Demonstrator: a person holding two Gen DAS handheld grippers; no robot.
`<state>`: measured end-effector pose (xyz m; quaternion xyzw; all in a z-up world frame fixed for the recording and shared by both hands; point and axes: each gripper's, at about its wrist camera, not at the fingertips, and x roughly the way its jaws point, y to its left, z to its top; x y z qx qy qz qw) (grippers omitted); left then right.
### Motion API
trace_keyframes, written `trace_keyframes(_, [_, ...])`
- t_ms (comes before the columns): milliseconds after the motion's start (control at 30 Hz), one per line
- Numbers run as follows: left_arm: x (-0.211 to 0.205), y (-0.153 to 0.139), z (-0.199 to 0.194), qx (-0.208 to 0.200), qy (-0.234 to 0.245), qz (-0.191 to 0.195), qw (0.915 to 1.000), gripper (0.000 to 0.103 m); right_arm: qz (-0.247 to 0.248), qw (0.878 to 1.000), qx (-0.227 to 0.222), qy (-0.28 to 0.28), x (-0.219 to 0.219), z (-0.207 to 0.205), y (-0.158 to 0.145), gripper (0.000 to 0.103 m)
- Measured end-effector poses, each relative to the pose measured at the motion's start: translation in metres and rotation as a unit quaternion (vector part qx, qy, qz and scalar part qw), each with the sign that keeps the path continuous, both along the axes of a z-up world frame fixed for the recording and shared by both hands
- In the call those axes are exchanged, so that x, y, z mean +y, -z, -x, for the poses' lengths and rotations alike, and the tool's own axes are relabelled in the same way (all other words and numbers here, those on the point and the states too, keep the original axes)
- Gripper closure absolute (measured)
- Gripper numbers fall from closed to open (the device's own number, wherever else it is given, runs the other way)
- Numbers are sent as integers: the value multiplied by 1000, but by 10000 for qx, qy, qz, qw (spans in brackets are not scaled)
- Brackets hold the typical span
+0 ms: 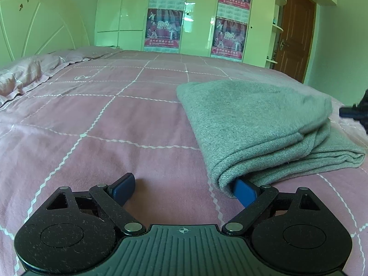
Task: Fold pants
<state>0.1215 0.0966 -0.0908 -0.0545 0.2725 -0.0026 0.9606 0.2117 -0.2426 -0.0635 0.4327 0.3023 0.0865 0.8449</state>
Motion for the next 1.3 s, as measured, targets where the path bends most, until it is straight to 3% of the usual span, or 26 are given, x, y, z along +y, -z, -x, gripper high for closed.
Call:
trace_keyframes(33, [1,0,0,-3,4,23,10000,12,-81,9998,-170,43,-2,6,0,79])
trace_keyframes(67, [1,0,1,-10,3,39,10000,12,-141,9994,-309,65,-1,11,-1,63])
trace_keyframes(100, [0,0,1,-11,-2,29,10000,12,-211,9991,-374,26,1,13,0,35])
trace_keyframes(200, [-1,1,0,-9,-3,-8,10000,12,-412,9979,-366,-333,12,1,4,48])
trace_keyframes(233, [-1,0,1,-12,1,10,10000,12,-490,9974,-335,-407,14,-2,8,57])
trace_keyframes(267, [-1,0,1,-12,3,16,10000,12,-507,9969,-361,-472,18,-4,9,59])
trace_keyframes(433, [-1,0,1,-13,5,14,10000,12,-466,9974,-157,-528,32,-16,15,61])
trace_keyframes(500, [-1,0,1,-15,8,20,10000,12,-535,9976,174,-394,32,-22,17,61])
trace_keyframes(667, [-1,0,2,-17,5,9,10000,12,-670,9969,81,-391,30,-14,17,61])
trace_keyframes(833, [-1,0,3,-24,12,-1,10000,12,-539,9974,130,-464,41,-44,27,57])
trace_keyframes(867, [-1,0,2,-21,10,-6,10000,12,-425,9974,183,-545,44,-49,27,60])
trace_keyframes(900, [-1,0,2,-15,7,-20,10000,12,-153,9977,303,-584,48,-52,23,90])
trace_keyframes(933, [-2,0,2,-12,6,-30,10000,12,23,9974,311,-645,50,-52,16,90])
trace_keyframes(1000, [-2,0,2,-22,10,-17,10000,12,-21,9960,-424,-782,49,-38,-6,92])
trace_keyframes(1100, [-1,0,2,-37,21,6,10000,11,-34,9925,-983,-731,44,-13,-28,92])
trace_keyframes(1167, [-2,0,2,-38,25,-1,10000,11,74,9957,-765,-524,39,-8,-17,92])
trace_keyframes(1233, [-2,0,2,-34,27,-9,10000,11,48,9997,54,-232,30,-17,14,92])
trace_keyframes(1300, [-1,1,1,-29,40,2,10000,11,-415,9989,69,-188,21,-15,28,87])
